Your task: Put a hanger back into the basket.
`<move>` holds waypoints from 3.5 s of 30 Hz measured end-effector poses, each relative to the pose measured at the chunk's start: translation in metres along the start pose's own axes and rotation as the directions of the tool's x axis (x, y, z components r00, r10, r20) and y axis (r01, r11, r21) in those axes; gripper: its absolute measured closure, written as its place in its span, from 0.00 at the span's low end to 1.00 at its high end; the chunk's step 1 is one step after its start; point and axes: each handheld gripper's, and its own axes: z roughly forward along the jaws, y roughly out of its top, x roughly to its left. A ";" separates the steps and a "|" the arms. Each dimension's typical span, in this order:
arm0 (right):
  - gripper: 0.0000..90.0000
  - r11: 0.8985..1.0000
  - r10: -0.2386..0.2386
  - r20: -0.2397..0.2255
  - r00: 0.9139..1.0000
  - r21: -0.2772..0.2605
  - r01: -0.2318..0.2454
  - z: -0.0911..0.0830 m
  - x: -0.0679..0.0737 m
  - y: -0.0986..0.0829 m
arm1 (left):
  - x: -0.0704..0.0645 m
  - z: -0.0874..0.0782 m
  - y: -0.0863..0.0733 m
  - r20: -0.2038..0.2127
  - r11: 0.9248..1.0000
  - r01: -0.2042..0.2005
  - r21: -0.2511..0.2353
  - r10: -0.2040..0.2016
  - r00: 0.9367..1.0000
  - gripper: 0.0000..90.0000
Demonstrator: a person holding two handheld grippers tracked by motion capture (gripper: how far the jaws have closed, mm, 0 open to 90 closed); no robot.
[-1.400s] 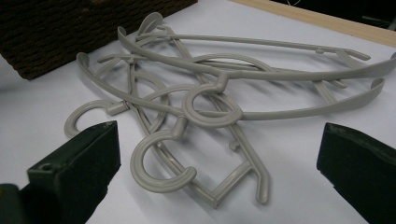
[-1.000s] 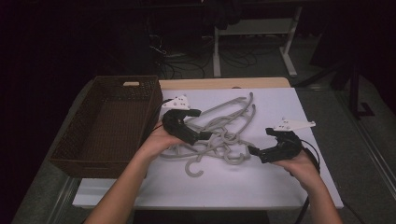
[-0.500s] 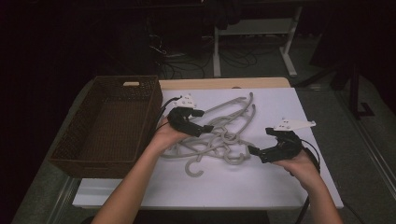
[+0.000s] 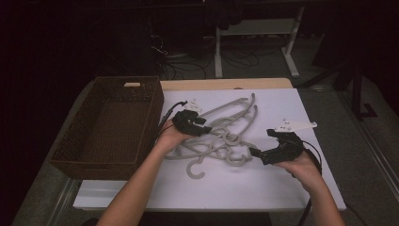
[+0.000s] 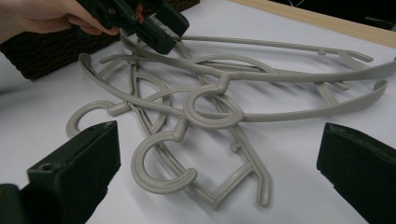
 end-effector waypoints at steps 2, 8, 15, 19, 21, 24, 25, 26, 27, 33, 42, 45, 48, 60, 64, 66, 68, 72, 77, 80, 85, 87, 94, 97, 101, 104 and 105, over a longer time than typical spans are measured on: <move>0.00 1.000 0.000 -0.001 1.000 0.000 0.000 0.000 0.000 0.000 | 0.001 0.003 -0.002 0.000 1.000 -0.005 0.020 0.005 1.000 0.62; 0.00 1.000 -0.001 -0.002 1.000 0.002 0.001 0.001 0.000 0.000 | 0.004 0.014 -0.007 -0.023 0.995 -0.040 0.087 0.042 0.999 0.67; 0.00 1.000 -0.004 -0.004 1.000 0.003 0.004 0.001 0.000 0.000 | 0.001 0.019 -0.009 -0.003 0.988 -0.084 0.133 0.085 0.996 0.75; 0.00 1.000 -0.004 -0.005 1.000 0.005 0.004 0.002 0.000 0.000 | -0.001 0.021 -0.009 0.001 0.984 -0.098 0.149 0.099 0.995 0.78; 0.00 1.000 -0.004 -0.005 1.000 0.005 0.004 0.002 0.001 0.000 | -0.001 0.022 -0.010 0.004 0.981 -0.103 0.165 0.104 0.995 0.78; 0.00 1.000 -0.006 -0.008 1.000 0.008 0.006 0.003 0.002 0.000 | -0.002 0.023 -0.010 0.008 0.979 -0.100 0.175 0.100 0.995 0.79; 0.00 1.000 -0.007 -0.008 1.000 0.009 0.007 0.004 0.002 0.000 | -0.002 0.024 -0.010 0.008 0.977 -0.107 0.182 0.107 0.994 0.79; 0.00 1.000 -0.008 -0.008 1.000 0.009 0.008 0.004 0.002 0.000 | -0.003 0.026 -0.010 0.006 0.973 -0.116 0.199 0.117 0.993 0.79; 0.00 1.000 -0.007 -0.009 1.000 0.009 0.007 0.004 0.002 0.001 | -0.003 0.027 -0.010 0.006 0.971 -0.120 0.207 0.121 0.993 0.79; 0.00 1.000 -0.007 -0.009 1.000 0.010 0.008 0.004 0.002 0.000 | -0.003 0.032 -0.011 -0.003 0.965 -0.126 0.231 0.130 0.991 0.82; 0.00 1.000 -0.009 -0.010 1.000 0.010 0.009 0.004 0.002 0.000 | -0.004 0.032 -0.005 0.021 0.958 -0.169 0.231 0.169 0.985 0.88; 0.00 1.000 -0.005 -0.009 1.000 0.008 0.005 0.004 0.001 0.000 | -0.008 0.030 -0.001 0.022 0.957 -0.190 0.220 0.190 0.982 0.90; 0.00 1.000 -0.006 -0.008 1.000 0.008 0.006 0.004 0.001 0.000 | -0.009 0.027 0.004 0.015 0.959 -0.199 0.203 0.200 0.980 0.90; 0.00 1.000 -0.002 -0.003 1.000 0.009 0.002 0.003 0.000 -0.001 | -0.013 0.006 0.029 -0.045 0.964 -0.212 0.158 0.222 0.974 0.90; 0.00 1.000 -0.001 0.000 1.000 0.009 0.001 0.003 0.000 -0.002 | -0.014 -0.005 0.040 -0.059 0.969 -0.207 0.136 0.217 0.974 0.91; 0.00 1.000 0.002 0.001 1.000 0.007 -0.002 0.003 -0.001 -0.002 | -0.015 -0.011 0.045 -0.060 0.970 -0.204 0.129 0.213 0.975 0.91; 0.00 1.000 0.005 0.001 1.000 0.006 -0.005 0.003 -0.001 -0.002 | -0.017 -0.017 0.050 -0.064 0.973 -0.195 0.124 0.204 0.977 0.91; 0.00 1.000 0.004 -0.002 1.000 0.008 -0.004 0.003 -0.001 -0.004 | -0.018 -0.032 0.060 -0.059 0.978 -0.178 0.104 0.185 0.981 0.91; 0.00 1.000 0.002 -0.005 1.000 0.022 -0.002 0.007 0.001 -0.007 | -0.020 -0.053 0.073 -0.058 0.983 -0.162 0.081 0.167 0.984 0.91; 0.00 1.000 -0.005 -0.006 1.000 0.029 0.005 0.010 0.003 -0.010 | -0.021 -0.067 0.079 -0.058 0.985 -0.155 0.070 0.160 0.985 0.91; 0.00 1.000 0.006 -0.015 1.000 0.027 -0.005 0.008 0.004 -0.020 | -0.025 -0.091 0.088 -0.049 0.985 -0.167 0.040 0.169 0.984 0.90; 0.00 1.000 0.006 -0.012 1.000 0.027 -0.006 0.007 0.005 -0.026 | -0.025 -0.100 0.090 -0.043 0.986 -0.166 0.033 0.167 0.985 0.90; 0.00 1.000 0.021 -0.020 1.000 0.023 -0.021 0.008 0.007 -0.041 | -0.017 -0.126 0.088 -0.022 0.990 -0.141 -0.002 0.141 0.990 0.91; 0.00 1.000 0.017 -0.015 1.000 0.026 -0.016 0.010 0.007 -0.041 | -0.013 -0.138 0.086 -0.019 0.991 -0.133 -0.012 0.133 0.991 0.91; 0.00 0.999 0.016 -0.011 1.000 0.030 -0.015 0.011 0.007 -0.041 | -0.010 -0.158 0.081 -0.037 0.991 -0.132 -0.026 0.131 0.991 0.90; 0.00 0.999 0.014 -0.006 1.000 0.035 -0.013 0.012 0.007 -0.041 | -0.005 -0.176 0.073 -0.049 0.991 -0.124 -0.040 0.122 0.991 0.90; 0.00 0.999 0.015 -0.005 1.000 0.035 -0.015 0.012 0.008 -0.041 | -0.003 -0.182 0.069 -0.056 0.992 -0.114 -0.049 0.112 0.992 0.90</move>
